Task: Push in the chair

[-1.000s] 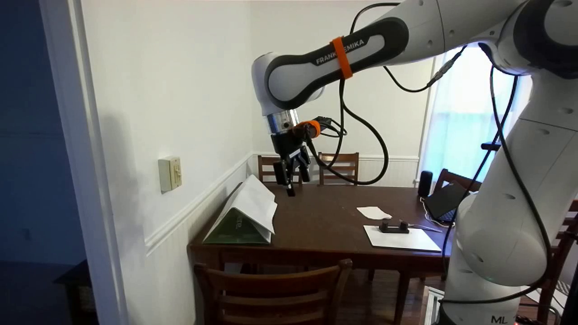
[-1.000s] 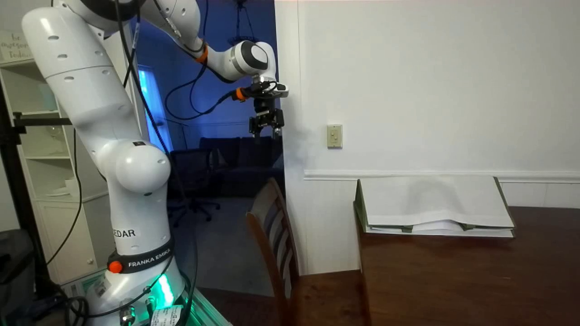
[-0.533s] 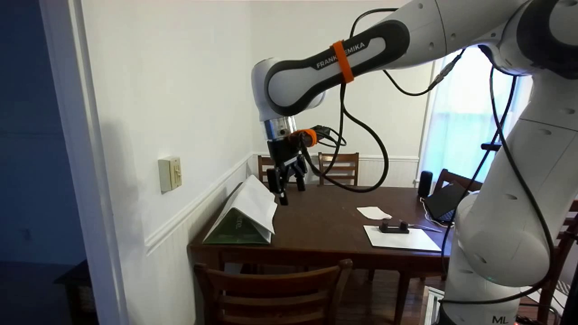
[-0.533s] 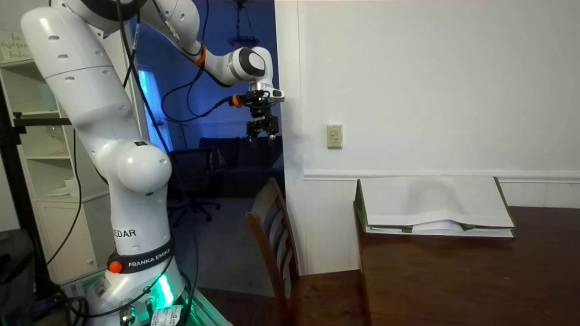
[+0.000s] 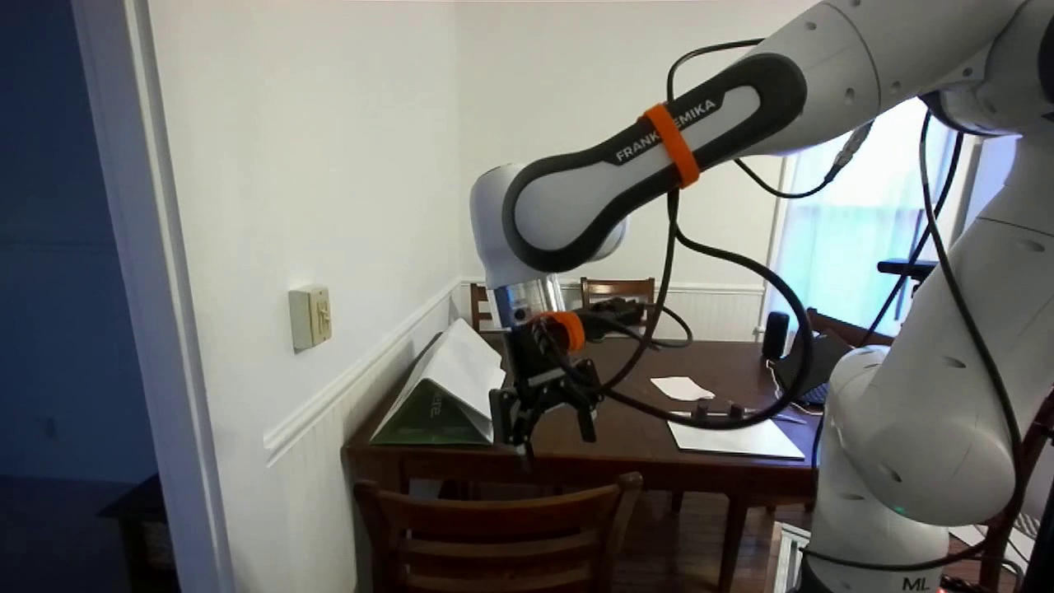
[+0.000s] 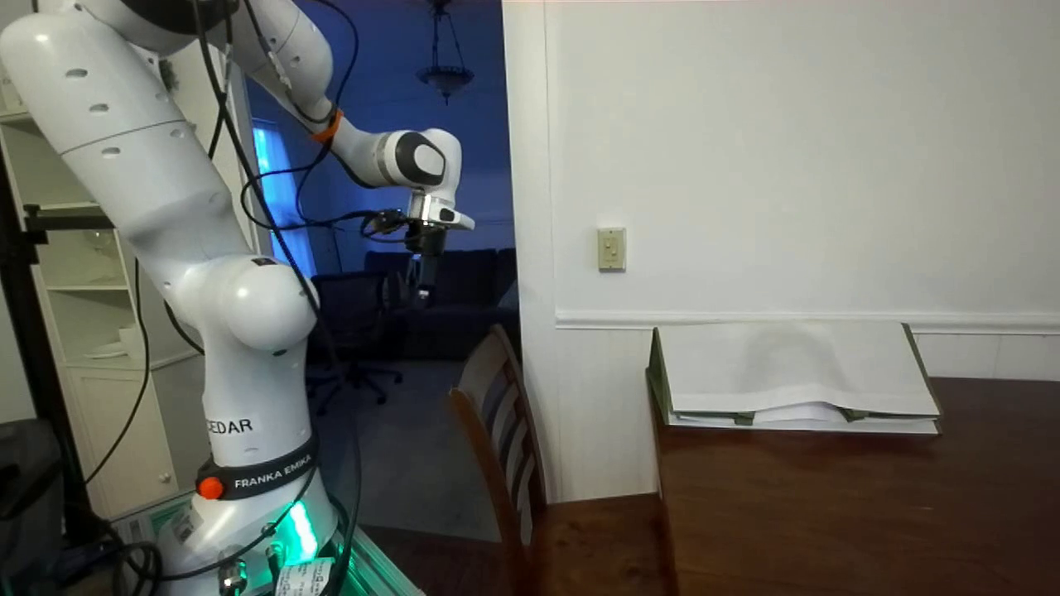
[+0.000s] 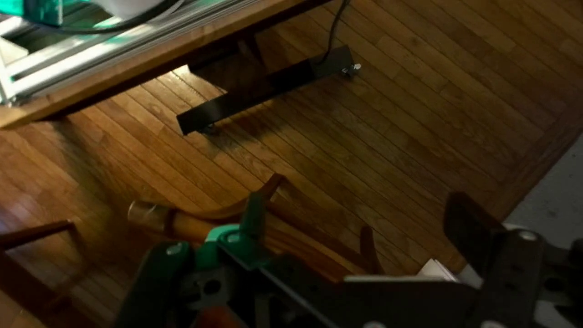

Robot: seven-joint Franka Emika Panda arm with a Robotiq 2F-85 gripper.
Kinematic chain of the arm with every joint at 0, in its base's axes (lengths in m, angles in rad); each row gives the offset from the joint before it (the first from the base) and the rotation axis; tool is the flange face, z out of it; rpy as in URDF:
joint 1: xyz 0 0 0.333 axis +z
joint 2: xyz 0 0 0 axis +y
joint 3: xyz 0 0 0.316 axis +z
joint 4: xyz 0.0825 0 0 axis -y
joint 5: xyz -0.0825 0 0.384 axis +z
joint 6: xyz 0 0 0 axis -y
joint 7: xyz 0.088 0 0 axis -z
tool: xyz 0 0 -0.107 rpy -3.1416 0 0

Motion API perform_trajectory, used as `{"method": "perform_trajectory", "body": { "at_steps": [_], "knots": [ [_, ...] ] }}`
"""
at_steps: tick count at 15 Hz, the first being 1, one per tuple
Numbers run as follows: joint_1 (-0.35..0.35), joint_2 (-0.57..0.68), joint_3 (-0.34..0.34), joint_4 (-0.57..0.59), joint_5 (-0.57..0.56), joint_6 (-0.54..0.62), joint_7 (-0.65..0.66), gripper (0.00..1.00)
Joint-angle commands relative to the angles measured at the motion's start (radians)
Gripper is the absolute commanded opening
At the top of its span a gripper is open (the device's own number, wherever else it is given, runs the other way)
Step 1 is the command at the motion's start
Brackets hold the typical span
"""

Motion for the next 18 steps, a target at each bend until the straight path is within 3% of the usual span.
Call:
{"method": "perform_trajectory", "body": {
  "at_steps": [1, 6, 7, 8, 10, 13, 18],
  "knots": [
    [0.043, -0.101, 0.081, -0.177, 0.102, 0.179, 0.212, 1.00],
    [0.103, -0.099, 0.233, -0.302, 0.062, 0.431, 0.555, 1.00],
    [0.091, -0.051, 0.278, -0.248, -0.012, 0.442, 0.628, 1.00],
    [0.117, -0.051, 0.197, -0.259, 0.032, 0.398, 0.519, 1.00],
    [0.123, -0.046, 0.239, -0.254, -0.005, 0.428, 0.602, 1.00],
    [0.122, -0.046, 0.244, -0.250, -0.011, 0.430, 0.615, 1.00],
    [0.048, 0.115, 0.235, -0.216, -0.038, 0.657, 0.733, 0.99]
  ]
}}
